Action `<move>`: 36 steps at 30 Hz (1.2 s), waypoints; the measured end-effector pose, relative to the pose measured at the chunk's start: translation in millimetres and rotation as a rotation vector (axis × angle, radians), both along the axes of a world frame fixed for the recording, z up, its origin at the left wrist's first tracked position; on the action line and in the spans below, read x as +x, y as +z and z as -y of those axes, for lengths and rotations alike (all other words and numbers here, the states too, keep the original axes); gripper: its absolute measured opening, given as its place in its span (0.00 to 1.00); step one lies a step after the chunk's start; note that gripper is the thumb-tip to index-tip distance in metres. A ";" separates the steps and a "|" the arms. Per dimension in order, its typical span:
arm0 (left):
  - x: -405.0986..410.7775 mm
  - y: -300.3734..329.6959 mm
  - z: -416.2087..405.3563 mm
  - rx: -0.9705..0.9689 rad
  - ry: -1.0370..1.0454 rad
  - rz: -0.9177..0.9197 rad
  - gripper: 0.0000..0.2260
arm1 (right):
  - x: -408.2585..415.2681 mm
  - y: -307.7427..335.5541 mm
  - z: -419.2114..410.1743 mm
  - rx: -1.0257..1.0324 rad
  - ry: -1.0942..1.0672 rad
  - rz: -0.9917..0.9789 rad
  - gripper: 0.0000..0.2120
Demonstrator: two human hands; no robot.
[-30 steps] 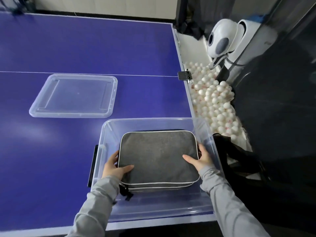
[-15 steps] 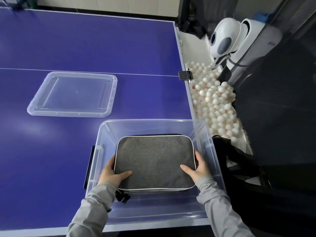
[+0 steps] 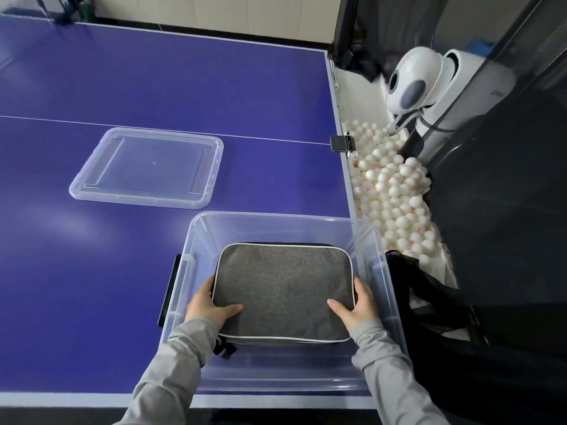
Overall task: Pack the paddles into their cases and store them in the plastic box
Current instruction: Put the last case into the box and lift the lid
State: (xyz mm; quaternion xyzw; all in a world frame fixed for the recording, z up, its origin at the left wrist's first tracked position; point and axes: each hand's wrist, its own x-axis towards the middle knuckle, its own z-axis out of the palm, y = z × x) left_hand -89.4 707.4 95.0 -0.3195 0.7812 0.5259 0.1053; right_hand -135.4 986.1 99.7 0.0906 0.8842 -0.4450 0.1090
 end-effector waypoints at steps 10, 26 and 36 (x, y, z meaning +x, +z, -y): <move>-0.6 22.3 -5.0 -0.289 -0.248 -0.006 0.40 | 0.3 19.9 5.1 0.142 0.086 -0.129 0.38; -29.4 85.0 101.9 -1.016 -0.556 -0.058 0.29 | -57.5 66.7 144.2 0.442 0.574 -0.392 0.30; -61.2 63.6 291.4 -1.074 -0.539 -0.007 0.31 | -99.0 55.8 294.4 0.731 0.588 -0.323 0.32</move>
